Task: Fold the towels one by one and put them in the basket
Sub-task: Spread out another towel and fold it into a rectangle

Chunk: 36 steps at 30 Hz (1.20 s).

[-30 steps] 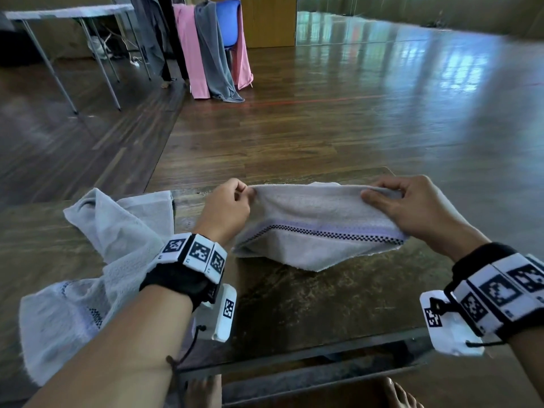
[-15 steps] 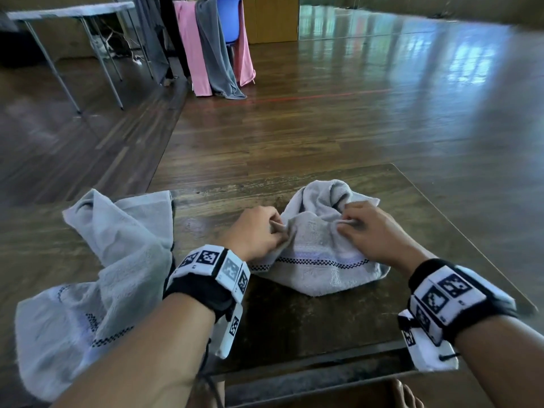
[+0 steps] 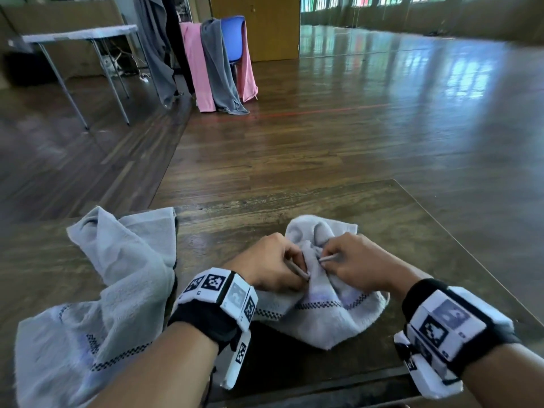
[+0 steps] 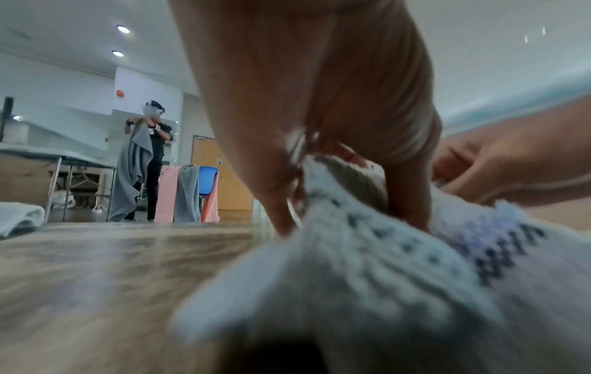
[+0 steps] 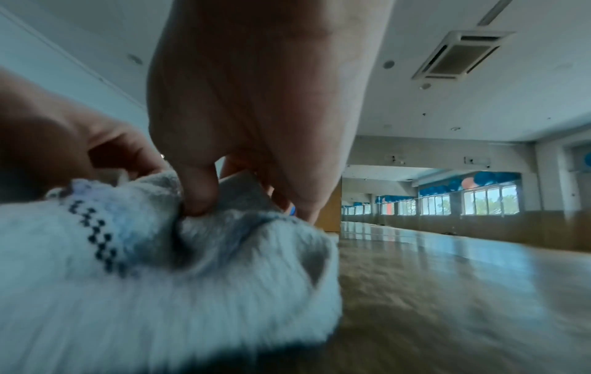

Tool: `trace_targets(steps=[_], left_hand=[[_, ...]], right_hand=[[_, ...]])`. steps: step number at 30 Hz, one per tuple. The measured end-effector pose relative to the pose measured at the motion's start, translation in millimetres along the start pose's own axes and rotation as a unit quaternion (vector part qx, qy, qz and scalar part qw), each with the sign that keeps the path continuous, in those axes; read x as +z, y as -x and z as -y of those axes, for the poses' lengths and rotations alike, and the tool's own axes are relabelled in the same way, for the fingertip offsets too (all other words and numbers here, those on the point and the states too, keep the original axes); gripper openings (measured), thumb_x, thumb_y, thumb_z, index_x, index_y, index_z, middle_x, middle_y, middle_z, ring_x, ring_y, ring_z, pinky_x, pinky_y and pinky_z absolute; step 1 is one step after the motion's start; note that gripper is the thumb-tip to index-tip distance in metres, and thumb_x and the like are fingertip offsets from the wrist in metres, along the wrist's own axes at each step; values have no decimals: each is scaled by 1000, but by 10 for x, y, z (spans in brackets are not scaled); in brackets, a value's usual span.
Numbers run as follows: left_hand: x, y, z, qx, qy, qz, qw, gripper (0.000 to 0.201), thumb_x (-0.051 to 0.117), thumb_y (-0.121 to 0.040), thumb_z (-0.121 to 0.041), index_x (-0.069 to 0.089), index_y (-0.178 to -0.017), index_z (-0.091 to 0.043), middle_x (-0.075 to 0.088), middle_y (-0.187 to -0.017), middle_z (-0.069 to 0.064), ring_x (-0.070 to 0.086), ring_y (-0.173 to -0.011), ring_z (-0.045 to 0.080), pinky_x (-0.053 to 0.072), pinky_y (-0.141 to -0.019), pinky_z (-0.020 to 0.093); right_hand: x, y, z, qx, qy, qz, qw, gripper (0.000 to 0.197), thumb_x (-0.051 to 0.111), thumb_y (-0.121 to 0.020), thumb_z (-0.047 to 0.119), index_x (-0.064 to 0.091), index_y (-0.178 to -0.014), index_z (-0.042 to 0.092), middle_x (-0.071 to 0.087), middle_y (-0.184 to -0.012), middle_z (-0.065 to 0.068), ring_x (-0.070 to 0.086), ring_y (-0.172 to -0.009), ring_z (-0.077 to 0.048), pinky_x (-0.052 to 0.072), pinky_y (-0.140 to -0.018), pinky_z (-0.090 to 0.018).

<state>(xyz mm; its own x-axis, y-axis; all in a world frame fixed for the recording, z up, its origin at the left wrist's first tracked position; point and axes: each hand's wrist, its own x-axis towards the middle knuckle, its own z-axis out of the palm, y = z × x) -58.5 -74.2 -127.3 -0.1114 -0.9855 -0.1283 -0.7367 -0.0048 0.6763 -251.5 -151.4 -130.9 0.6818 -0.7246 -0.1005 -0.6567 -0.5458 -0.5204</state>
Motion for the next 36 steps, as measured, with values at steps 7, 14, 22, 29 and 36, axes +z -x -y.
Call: trace_targets(steps=[7,14,22,29,36], left_hand=[[-803,-142,-212,14,21,-250,968,15,79,-82,-28,75,-76,-15,68,-66,-9,54,-56,0,39,-55,15],[-1719,-246,-255,-97,-135,-413,895,14,58,-93,-15,66,-102,-8,67,-108,17,62,-101,35,47,-81,39],[-1709,-278,-328,-124,-90,-367,917,22,43,-102,-28,46,-111,-8,61,-104,18,68,-84,41,59,-75,51],[-1602,-331,-100,-149,18,-348,925,18,62,-96,-25,46,-97,-18,59,-101,4,65,-77,23,58,-59,31],[-1551,-399,-146,-86,252,-442,857,17,75,-87,-18,59,-84,-15,64,-95,9,69,-92,34,60,-77,51]], right_hand=[[-883,-569,332,-104,-10,-159,982,20,71,-92,25,75,-88,6,74,-82,-14,59,-72,-13,51,-71,-39],[-1599,-840,242,-42,-51,-354,933,9,75,-89,35,80,-97,34,75,-98,10,67,-103,-16,54,-94,-39],[-1617,-952,327,-17,-121,-350,929,5,76,-90,33,80,-88,30,75,-86,0,75,-64,-23,62,-61,-35],[-1401,-1064,123,-21,-192,-331,924,13,79,-87,21,79,-77,28,75,-81,-2,74,-82,-19,58,-73,-28],[-1159,-952,-86,-69,-176,-362,913,6,78,-88,23,80,-85,28,77,-90,12,70,-87,-2,55,-83,-23]])
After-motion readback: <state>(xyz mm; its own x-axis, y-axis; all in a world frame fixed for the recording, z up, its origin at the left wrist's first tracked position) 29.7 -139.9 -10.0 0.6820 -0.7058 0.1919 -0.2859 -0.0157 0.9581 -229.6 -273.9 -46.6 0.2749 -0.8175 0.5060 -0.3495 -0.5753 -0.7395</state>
